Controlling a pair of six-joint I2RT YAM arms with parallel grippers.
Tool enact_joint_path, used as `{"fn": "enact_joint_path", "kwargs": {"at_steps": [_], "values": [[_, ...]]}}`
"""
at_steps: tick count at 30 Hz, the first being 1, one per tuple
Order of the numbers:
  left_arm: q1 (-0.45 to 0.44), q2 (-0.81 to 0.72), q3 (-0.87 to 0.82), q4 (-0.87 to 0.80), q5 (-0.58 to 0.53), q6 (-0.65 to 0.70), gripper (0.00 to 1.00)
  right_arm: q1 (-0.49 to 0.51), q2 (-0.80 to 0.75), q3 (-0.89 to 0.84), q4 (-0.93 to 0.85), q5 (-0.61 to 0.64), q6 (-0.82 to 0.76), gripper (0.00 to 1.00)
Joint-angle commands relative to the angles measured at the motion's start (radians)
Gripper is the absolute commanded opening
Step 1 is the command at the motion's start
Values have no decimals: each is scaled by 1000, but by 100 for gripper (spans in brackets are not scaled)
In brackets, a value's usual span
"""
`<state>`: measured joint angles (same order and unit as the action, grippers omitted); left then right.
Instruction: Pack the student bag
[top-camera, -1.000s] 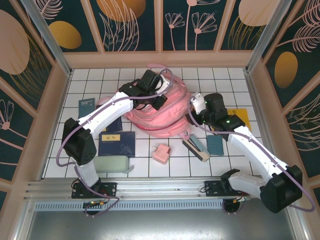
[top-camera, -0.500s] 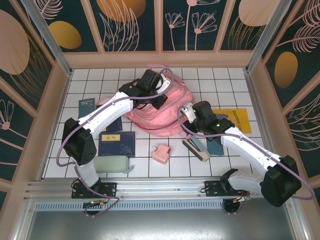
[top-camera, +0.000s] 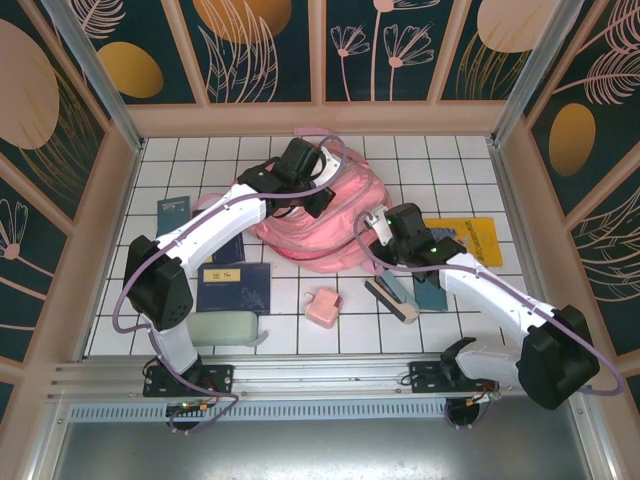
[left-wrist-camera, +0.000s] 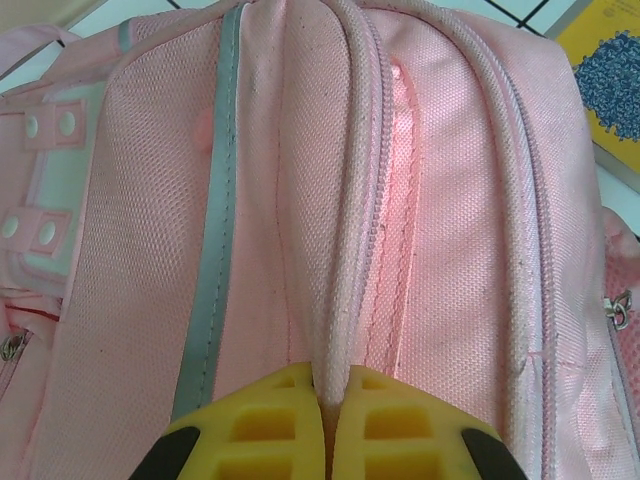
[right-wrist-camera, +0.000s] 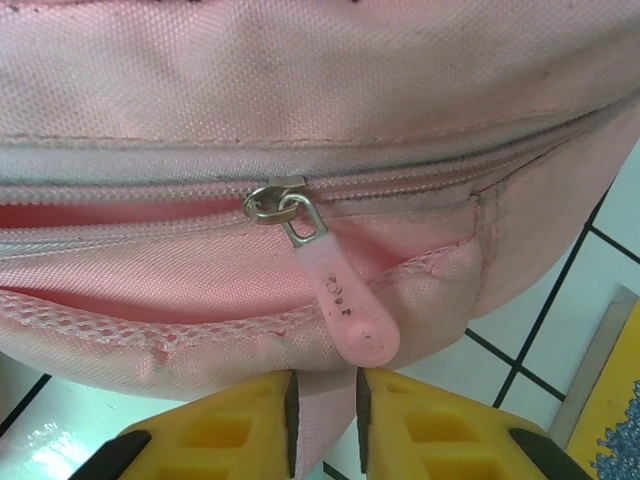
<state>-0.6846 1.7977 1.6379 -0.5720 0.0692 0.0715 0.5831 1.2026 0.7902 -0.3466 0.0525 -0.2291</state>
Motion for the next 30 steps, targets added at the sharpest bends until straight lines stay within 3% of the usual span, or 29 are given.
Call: {"fn": "enact_joint_path", "kwargs": {"at_steps": [1, 5, 8, 13, 22, 24, 26, 30], "values": [[4, -57, 13, 117, 35, 15, 0, -5, 28, 38, 36, -32, 6, 25], [4, -52, 13, 120, 47, 11, 0, -5, 49, 50, 31, -33, -4, 14], [5, -52, 10, 123, 49, 11, 0, -12, 51, 59, 19, -33, -4, 0], [4, -59, -4, 129, 32, 21, 0, -31, 7, 61, -7, -20, 15, 0], [5, -76, -24, 139, 12, 33, 0, -168, -63, 58, -17, -23, 31, 0], [4, -78, -28, 143, 15, 33, 0, -169, -63, 65, -20, -56, 30, 0], [4, -78, -30, 145, 19, 33, 0, -162, -62, 72, -28, -171, 20, 1], [4, -78, -29, 143, 42, 34, 0, -121, -58, 65, -9, -255, 5, 24]]}}
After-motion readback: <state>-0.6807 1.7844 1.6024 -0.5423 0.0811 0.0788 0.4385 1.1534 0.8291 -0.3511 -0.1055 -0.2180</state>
